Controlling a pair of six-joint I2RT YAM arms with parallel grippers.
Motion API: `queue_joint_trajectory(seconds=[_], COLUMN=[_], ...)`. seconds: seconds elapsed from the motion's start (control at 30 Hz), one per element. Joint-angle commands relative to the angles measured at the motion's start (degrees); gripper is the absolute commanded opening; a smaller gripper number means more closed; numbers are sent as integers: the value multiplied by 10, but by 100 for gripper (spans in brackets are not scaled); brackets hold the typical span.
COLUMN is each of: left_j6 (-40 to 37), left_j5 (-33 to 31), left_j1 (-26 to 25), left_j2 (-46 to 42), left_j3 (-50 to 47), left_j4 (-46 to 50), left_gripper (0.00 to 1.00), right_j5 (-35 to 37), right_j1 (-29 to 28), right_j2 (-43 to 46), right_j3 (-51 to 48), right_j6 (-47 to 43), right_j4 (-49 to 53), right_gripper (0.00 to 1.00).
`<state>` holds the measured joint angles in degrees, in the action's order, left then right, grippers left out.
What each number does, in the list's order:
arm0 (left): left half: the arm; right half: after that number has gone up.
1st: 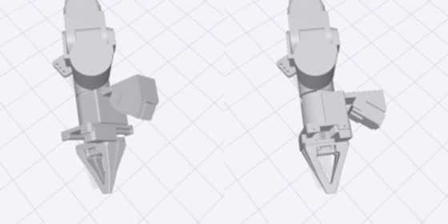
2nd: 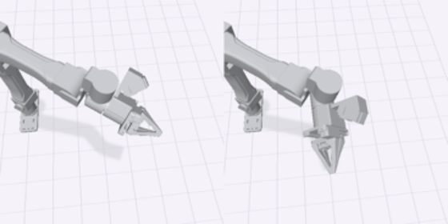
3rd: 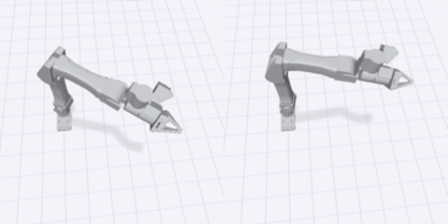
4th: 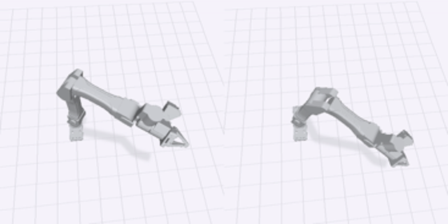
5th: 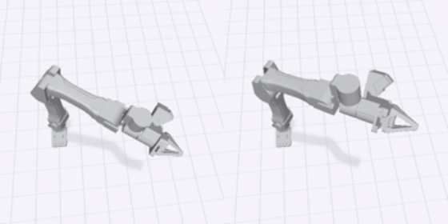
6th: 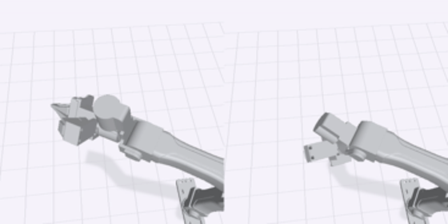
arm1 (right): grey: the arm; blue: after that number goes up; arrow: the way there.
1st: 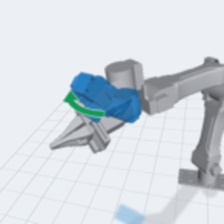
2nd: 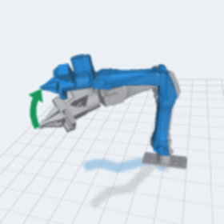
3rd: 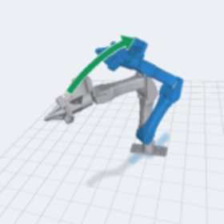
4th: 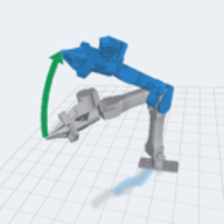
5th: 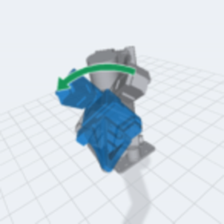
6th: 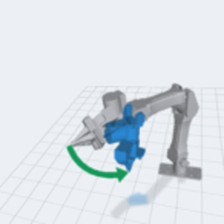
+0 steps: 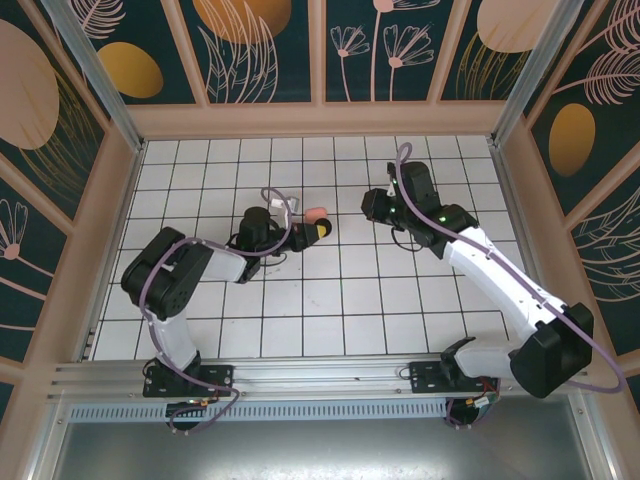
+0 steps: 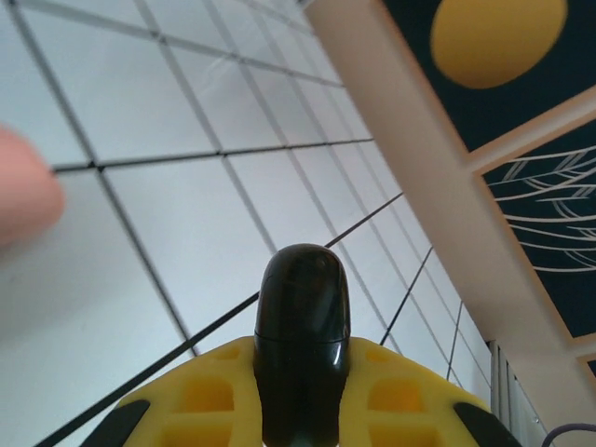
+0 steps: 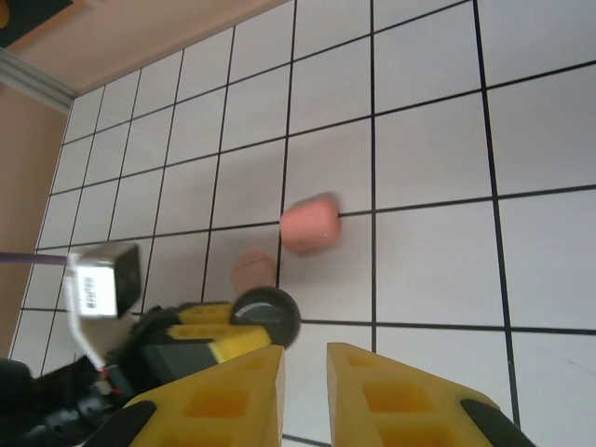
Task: Insert the wireless bluetooth earbuds into the charging case
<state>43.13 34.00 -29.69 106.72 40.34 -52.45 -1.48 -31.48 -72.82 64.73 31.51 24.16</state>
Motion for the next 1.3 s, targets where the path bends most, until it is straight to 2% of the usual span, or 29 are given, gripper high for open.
queue_joint_trajectory(seconds=[0.0, 0.17, 0.43, 0.57, 0.6, 0.63, 0.77, 1.0, 1.03, 1.07, 1.17, 1.27], left_j6=[29, 13, -21, -47, -53, -59, -84, -142, -148, -155, -174, -196], left_j5=[-10, -25, -62, -92, -100, -107, -139, -185, -185, -186, -182, -205], left_j1=[-3, -4, -4, -4, -4, -4, -4, -4, -4, -4, -3, -3], left_j2=[34, 70, 90, 75, 71, 67, 36, -56, -70, -82, -137, -185], left_j3=[33, 62, 101, 119, 122, 127, 145, 191, 195, 199, 211, 209], left_j4=[60, 132, 237, 296, 312, 326, 381, 469, 473, 476, 482, 478], left_gripper=[0, 3, 37, 68, 95, 99, 99, 99, 99, 99, 99, 99], right_j5=[14, 13, 18, 19, 19, 19, 21, 55, 58, 61, 76, 108], right_j1=[-2, -2, -2, -2, 10, 15, 20, 40, 45, 52, 68, 81], right_j2=[-11, -16, -14, -13, -13, -12, -8, 15, 19, 25, 38, 43], right_j3=[-4, -1, 10, 14, 15, 15, 16, 11, 8, 2, -17, -36], right_j6=[9, 9, 1, -2, -3, -3, -5, -14, -14, -17, -23, -34], right_j4=[-31, -33, -22, -19, -18, -18, -16, -5, -5, -9, -19, -32], right_gripper=[20, 23, 35, 39, 40, 40, 52, 93, 96, 99, 99, 99])
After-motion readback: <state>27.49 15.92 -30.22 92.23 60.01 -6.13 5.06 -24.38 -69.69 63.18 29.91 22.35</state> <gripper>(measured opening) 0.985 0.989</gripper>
